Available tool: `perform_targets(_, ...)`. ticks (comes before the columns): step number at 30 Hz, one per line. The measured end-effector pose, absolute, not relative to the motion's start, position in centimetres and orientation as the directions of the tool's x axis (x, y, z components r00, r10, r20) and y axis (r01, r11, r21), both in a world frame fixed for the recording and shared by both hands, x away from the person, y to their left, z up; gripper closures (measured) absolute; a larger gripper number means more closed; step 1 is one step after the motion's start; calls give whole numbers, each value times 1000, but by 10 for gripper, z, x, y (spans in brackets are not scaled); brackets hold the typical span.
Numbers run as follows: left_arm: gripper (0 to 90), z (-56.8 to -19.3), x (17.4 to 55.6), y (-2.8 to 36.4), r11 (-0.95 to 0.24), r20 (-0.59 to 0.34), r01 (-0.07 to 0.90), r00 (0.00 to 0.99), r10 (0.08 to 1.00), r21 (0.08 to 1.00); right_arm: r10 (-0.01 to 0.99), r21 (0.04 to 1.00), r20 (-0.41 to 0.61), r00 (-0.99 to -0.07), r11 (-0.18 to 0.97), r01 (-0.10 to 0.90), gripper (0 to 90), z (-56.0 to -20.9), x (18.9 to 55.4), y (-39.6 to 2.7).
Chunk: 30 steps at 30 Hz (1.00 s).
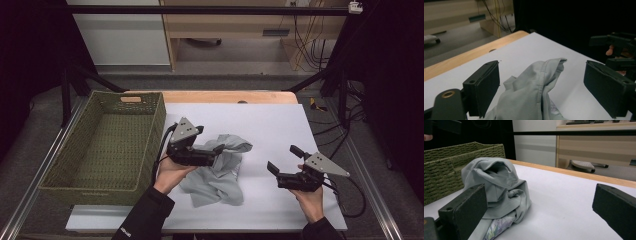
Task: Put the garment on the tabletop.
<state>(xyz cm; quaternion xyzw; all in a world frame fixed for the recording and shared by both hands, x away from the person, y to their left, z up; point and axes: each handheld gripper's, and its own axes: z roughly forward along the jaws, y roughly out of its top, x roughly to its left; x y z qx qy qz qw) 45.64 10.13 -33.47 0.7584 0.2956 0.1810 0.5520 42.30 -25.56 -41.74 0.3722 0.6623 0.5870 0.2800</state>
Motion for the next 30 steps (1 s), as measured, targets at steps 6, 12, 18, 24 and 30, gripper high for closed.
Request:
perform_targets(6, 108, -348, 445, 122, -167, -44, 216, 726, 686, 962, 824, 985, 81, -561, 20, 171, 3, -418, 423, -257)
perform_targets(12, 75, -366, 433, 148, -91, -60, 180, 692, 719, 979, 819, 985, 75, -568, 29, 172, 3, -419, 423, -260)
perform_targets(18, 67, -381, 426, 165, -67, -76, 183, 675, 734, 981, 823, 985, 77, -563, 26, 172, 3, -420, 423, -261)
perform_targets(24, 50, -388, 421, 169, -88, -56, 179, 670, 740, 980, 821, 985, 76, -566, 28, 173, 3, -422, 422, -263)
perform_targets(30, 45, -396, 420, 170, -96, -65, 203, 665, 744, 974, 823, 984, 80, -563, 27, 178, 3, -423, 422, -264)
